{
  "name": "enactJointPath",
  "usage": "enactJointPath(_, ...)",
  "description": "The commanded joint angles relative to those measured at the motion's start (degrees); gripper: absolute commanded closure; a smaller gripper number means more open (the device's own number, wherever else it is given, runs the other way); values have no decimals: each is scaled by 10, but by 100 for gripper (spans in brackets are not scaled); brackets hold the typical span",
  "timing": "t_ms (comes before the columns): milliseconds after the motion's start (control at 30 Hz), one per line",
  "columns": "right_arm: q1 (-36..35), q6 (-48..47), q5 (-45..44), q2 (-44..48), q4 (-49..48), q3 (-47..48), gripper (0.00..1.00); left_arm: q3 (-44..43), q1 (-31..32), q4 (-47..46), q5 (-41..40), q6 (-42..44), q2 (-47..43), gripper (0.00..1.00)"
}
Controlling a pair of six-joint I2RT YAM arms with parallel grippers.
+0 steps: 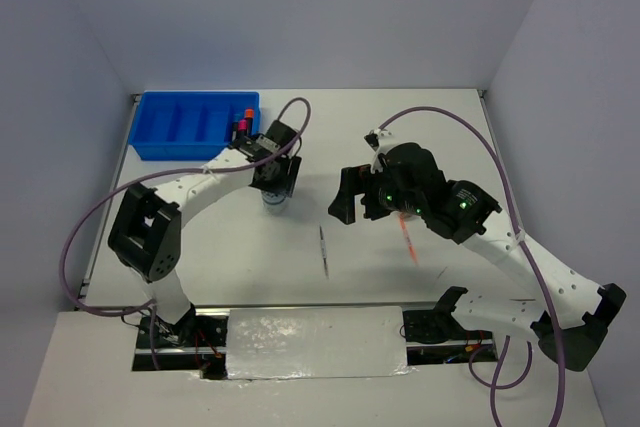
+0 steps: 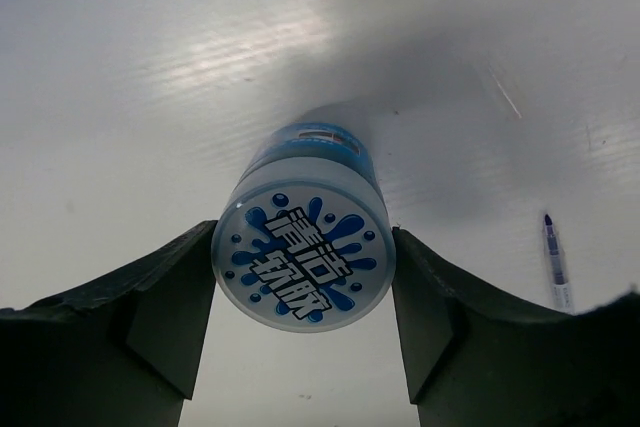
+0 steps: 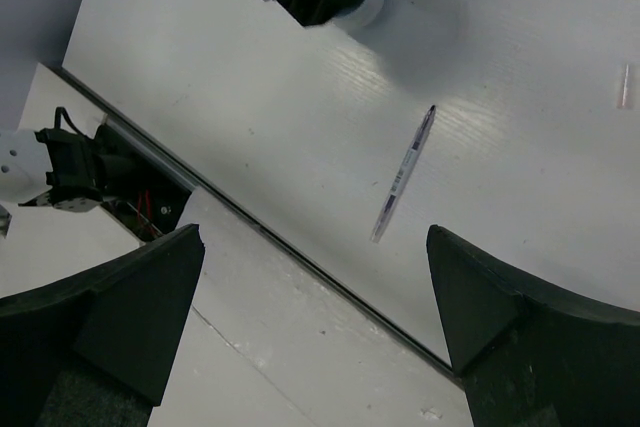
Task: Sort the stationery into containers
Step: Pick up the stationery from the center of the board, then place the stationery in the storage box.
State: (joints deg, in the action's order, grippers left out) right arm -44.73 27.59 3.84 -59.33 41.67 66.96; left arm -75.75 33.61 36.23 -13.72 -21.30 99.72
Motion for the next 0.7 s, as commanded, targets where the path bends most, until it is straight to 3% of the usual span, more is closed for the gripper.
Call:
enactJointPath(0,2,-9,-13,15,-4,21,0,-94,-42,37,-69,-9,-79,100)
enactJointPath(100,3,-11,-10,8,-7,19,0,-182,-126,51,-70,-9,-74,100)
enactJointPath(200,2,-15,-5,0,-12,20,0,-285,-217,46,-26,1,-9,100)
enactJointPath(500,3,-32,6,-24,8,41,0,-521,-295,4,21,38,184,100)
enactJointPath(667,3,-43,-2,-32,27,54,0,-540,-318,-33,30,44,251,100)
